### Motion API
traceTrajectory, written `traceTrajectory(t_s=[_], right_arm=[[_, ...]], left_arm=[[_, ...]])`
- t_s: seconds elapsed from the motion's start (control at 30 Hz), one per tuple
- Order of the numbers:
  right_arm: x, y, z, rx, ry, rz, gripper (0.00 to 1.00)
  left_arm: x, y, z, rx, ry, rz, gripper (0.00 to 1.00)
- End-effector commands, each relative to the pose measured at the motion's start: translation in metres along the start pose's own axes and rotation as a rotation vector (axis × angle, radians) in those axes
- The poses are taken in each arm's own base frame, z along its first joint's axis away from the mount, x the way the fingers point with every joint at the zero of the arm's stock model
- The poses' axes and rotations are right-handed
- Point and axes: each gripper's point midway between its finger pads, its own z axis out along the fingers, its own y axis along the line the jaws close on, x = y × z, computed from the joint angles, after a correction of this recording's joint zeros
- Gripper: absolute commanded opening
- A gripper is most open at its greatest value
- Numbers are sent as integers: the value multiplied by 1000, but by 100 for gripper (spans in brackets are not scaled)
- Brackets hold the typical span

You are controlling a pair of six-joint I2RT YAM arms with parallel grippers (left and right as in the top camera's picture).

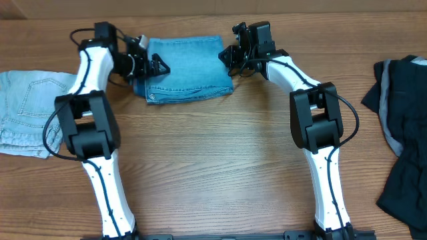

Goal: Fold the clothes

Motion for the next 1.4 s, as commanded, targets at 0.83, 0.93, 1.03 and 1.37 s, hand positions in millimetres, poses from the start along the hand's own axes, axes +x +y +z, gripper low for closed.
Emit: traceTrajectory(t_s=[0.83, 0.93, 1.03, 1.37], right_arm=[[-40, -53, -303, 414, 3, 390, 100], [-38, -56, -306, 418, 8, 400, 100], [-37, -56, -306, 418, 8, 401, 100], [-37, -56, -306, 418, 8, 401, 100]], left_arm=[[-86, -56, -322, -67, -686, -349, 4], [-57, -9, -374, -80, -744, -478, 4], [-30, 41, -399, -133, -770, -550, 4], [6, 160, -358, -177, -807, -784, 4]])
